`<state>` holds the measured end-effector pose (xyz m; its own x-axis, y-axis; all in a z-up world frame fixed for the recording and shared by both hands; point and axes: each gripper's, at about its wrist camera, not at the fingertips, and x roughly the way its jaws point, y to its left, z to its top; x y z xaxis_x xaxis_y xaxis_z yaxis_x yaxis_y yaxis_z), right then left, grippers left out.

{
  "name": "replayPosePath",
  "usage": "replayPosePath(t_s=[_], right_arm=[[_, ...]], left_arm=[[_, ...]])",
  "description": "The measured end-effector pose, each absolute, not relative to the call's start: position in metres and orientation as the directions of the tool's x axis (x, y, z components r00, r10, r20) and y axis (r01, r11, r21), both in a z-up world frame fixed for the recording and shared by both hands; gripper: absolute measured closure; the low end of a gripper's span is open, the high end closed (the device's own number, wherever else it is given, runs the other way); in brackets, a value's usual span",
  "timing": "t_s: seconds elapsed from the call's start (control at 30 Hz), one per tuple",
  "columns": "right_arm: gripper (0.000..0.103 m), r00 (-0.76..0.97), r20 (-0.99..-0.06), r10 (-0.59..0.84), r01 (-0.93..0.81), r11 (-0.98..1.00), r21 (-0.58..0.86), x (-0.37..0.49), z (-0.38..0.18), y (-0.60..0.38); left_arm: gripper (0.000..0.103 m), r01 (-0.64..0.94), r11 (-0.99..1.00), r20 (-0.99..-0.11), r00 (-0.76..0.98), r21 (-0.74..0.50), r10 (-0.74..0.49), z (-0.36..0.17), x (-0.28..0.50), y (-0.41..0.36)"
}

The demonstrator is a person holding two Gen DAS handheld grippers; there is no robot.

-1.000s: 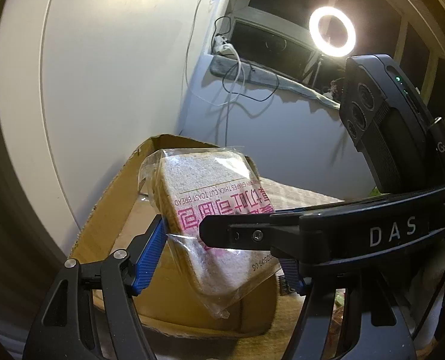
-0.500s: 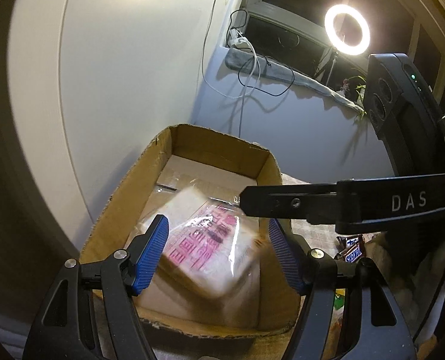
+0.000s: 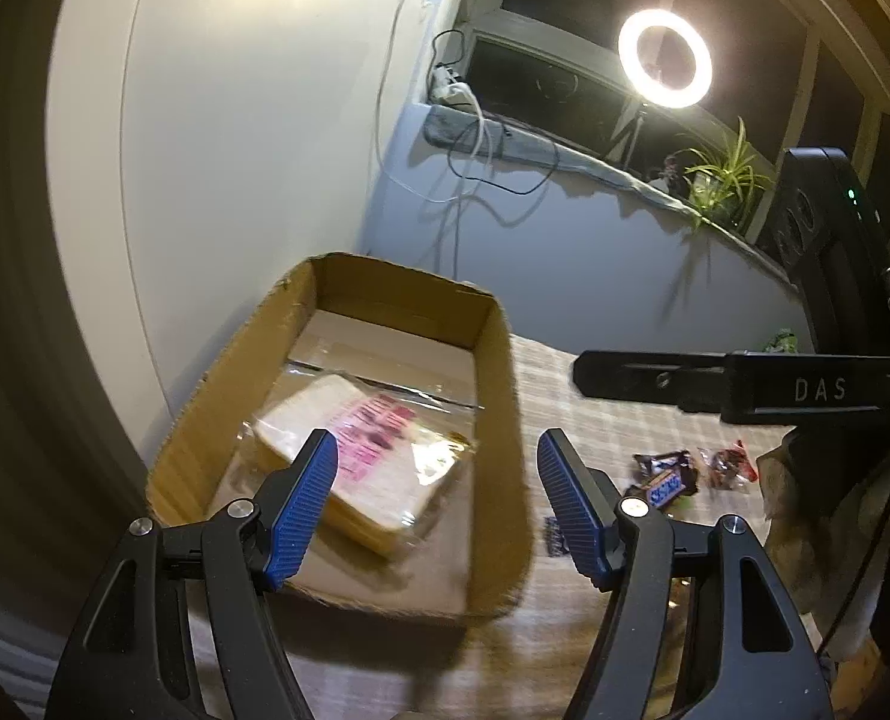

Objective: Organize snacks
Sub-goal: 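Lower the bread bag into the cardboard box and open the right tool, then grasp the red-edged jelly candy bag with the left tool while the right tool grasps the red-wrapped candy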

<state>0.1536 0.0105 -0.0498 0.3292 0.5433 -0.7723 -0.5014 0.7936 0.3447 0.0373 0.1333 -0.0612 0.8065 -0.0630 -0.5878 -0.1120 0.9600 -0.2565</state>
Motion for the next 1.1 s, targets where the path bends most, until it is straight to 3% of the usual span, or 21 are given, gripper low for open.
replayPosePath(t_s=[0.27,0.67,0.93,1.1], right_arm=[[0.02,0.449,-0.744,0.495,-0.436,0.848,0.302,0.135,-0.039,-0.059],[0.006,0.536,-0.796,0.281,-0.282,0.948,0.144,0.109,-0.053,-0.173],[0.004,0.525,-0.834,0.17,-0.134,0.984,0.116,0.117,-0.081,-0.241],[0.004,0.5,-0.849,0.171,-0.145,0.983,0.112,0.122,-0.1,-0.241]], left_arm=[[0.034,-0.046,0.968,-0.59,0.8,-0.248,-0.113,-0.057,0.026,0.099],[0.033,0.134,0.962,-0.631,0.731,-0.237,-0.257,-0.065,0.015,0.037],[0.033,0.217,0.954,-0.682,0.668,-0.206,-0.299,-0.081,0.023,0.002],[0.033,0.257,0.953,-0.708,0.643,-0.158,-0.291,-0.091,0.028,-0.014]])
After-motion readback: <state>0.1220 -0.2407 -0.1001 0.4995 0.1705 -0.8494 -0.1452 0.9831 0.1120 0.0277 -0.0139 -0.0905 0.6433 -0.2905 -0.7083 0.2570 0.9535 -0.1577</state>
